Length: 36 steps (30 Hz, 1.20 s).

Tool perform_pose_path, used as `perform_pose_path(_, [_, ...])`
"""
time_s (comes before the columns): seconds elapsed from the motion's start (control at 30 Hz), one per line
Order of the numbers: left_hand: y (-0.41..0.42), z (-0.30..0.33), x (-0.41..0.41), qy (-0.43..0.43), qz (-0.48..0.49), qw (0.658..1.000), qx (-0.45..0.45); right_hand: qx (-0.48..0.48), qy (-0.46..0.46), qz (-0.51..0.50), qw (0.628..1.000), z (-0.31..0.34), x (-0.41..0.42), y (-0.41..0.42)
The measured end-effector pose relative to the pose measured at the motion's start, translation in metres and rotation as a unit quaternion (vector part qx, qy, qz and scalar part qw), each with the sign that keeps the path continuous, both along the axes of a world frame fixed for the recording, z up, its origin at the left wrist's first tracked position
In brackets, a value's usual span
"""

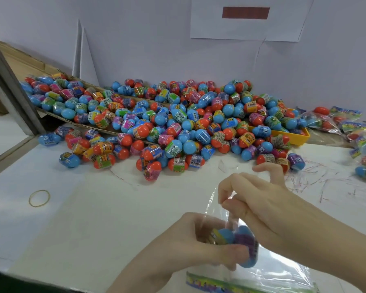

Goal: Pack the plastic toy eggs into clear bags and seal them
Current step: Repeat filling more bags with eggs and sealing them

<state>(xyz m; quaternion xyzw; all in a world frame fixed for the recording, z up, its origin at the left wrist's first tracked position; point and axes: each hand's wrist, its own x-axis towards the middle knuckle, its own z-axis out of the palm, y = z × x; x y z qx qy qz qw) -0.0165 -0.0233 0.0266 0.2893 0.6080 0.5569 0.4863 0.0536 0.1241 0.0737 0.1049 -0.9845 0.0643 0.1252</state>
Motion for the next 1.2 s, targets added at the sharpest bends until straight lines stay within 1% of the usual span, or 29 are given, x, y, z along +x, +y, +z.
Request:
perform_pose_path(0.07, [0.001, -0.001, 0.001, -0.007, -0.002, 1.0, 0.0, -0.016, -0.034, 0.029, 0.999, -0.002, 0.001, 0.001])
perform_pose_path(0.1, [0.001, -0.001, 0.001, -0.007, 0.009, 1.0, -0.001, -0.045, -0.063, 0.047, 0.996, 0.001, -0.001, 0.0])
perform_pose_path(0.13, [0.001, -0.003, 0.001, -0.006, 0.027, 1.0, -0.002, -0.089, -0.094, 0.061, 0.99, 0.002, -0.002, 0.001])
perform_pose_path(0.17, [0.001, -0.004, 0.0, -0.006, 0.048, 0.999, -0.003, -0.154, -0.086, 0.078, 0.981, 0.003, -0.005, 0.004])
perform_pose_path(0.2, [0.001, -0.005, -0.001, -0.007, 0.07, 0.998, -0.005, -0.241, -0.038, 0.091, 0.966, 0.003, -0.009, 0.009])
perform_pose_path(0.23, [0.001, -0.006, -0.002, -0.007, 0.087, 0.996, -0.01, -0.343, 0.023, 0.074, 0.936, 0.002, -0.016, 0.018])
perform_pose_path(0.27, [0.0, -0.006, -0.003, -0.006, 0.103, 0.995, -0.016, -0.423, 0.09, 0.017, 0.901, -0.001, -0.027, 0.03])
perform_pose_path(0.3, [0.0, -0.007, -0.004, -0.004, 0.117, 0.993, -0.021, -0.456, 0.144, -0.063, 0.876, -0.005, -0.04, 0.046])
perform_pose_path(0.33, [-0.001, -0.007, -0.005, -0.004, 0.129, 0.991, -0.023, -0.432, 0.179, -0.153, 0.871, -0.012, -0.054, 0.062])
perform_pose_path(0.37, [-0.001, -0.007, -0.005, -0.006, 0.137, 0.99, -0.022, -0.38, 0.18, -0.238, 0.875, -0.019, -0.067, 0.078])
perform_pose_path(0.4, [-0.001, -0.007, -0.005, -0.008, 0.14, 0.99, -0.02, -0.312, 0.156, -0.301, 0.888, -0.028, -0.079, 0.092])
perform_pose_path(0.43, [-0.001, -0.008, -0.006, -0.008, 0.143, 0.99, -0.019, -0.233, 0.113, -0.335, 0.906, -0.037, -0.087, 0.104])
perform_pose_path(0.5, [-0.001, -0.011, -0.007, -0.01, 0.156, 0.988, -0.013, -0.098, 0.033, -0.34, 0.935, -0.053, -0.098, 0.119])
perform_pose_path(0.53, [-0.002, -0.012, -0.007, -0.016, 0.164, 0.986, -0.006, -0.064, 0.02, -0.33, 0.941, -0.057, -0.102, 0.122])
perform_pose_path(0.6, [-0.003, -0.014, -0.008, -0.022, 0.171, 0.985, 0.008, -0.025, 0.031, -0.315, 0.948, -0.061, -0.104, 0.122])
perform_pose_path(0.67, [-0.005, -0.014, -0.009, -0.024, 0.167, 0.985, 0.022, 0.009, 0.081, -0.307, 0.948, -0.059, -0.103, 0.118])
perform_pose_path(0.7, [-0.005, -0.013, -0.01, -0.027, 0.164, 0.986, 0.028, -0.007, 0.113, -0.301, 0.947, -0.057, -0.101, 0.115])
perform_pose_path(0.73, [-0.006, -0.012, -0.01, -0.031, 0.164, 0.985, 0.033, -0.066, 0.141, -0.292, 0.944, -0.052, -0.097, 0.11])
perform_pose_path(0.77, [-0.006, -0.01, -0.01, -0.033, 0.164, 0.985, 0.036, -0.163, 0.161, -0.283, 0.932, -0.043, -0.093, 0.102])
perform_pose_path(0.8, [-0.005, -0.009, -0.01, -0.029, 0.165, 0.985, 0.035, -0.271, 0.167, -0.27, 0.909, -0.034, -0.088, 0.095])
perform_pose_path(0.83, [-0.004, -0.008, -0.009, -0.021, 0.166, 0.985, 0.034, -0.36, 0.158, -0.257, 0.883, -0.024, -0.083, 0.086])
perform_pose_path(0.87, [-0.003, -0.007, -0.008, -0.012, 0.169, 0.985, 0.032, -0.419, 0.15, -0.242, 0.862, -0.013, -0.077, 0.076])
perform_pose_path(0.93, [-0.001, -0.005, -0.005, 0.01, 0.178, 0.984, 0.026, -0.506, 0.129, -0.183, 0.833, 0.009, -0.063, 0.058])
perform_pose_path(1.0, [0.002, -0.002, -0.001, 0.032, 0.181, 0.983, 0.022, -0.576, 0.107, -0.095, 0.805, 0.031, -0.047, 0.037])
perform_pose_path(1.03, [0.003, -0.001, 0.0, 0.041, 0.182, 0.982, 0.021, -0.59, 0.092, -0.058, 0.8, 0.039, -0.039, 0.028])
perform_pose_path(1.07, [0.004, -0.001, 0.002, 0.048, 0.184, 0.982, 0.022, -0.584, 0.076, -0.033, 0.807, 0.046, -0.032, 0.019])
perform_pose_path(1.13, [0.006, 0.001, 0.004, 0.055, 0.191, 0.98, 0.029, -0.532, 0.06, 0.003, 0.845, 0.052, -0.022, 0.005])
perform_pose_path(1.2, [0.006, 0.002, 0.005, 0.056, 0.194, 0.979, 0.034, -0.446, 0.062, 0.008, 0.893, 0.056, -0.017, -0.004])
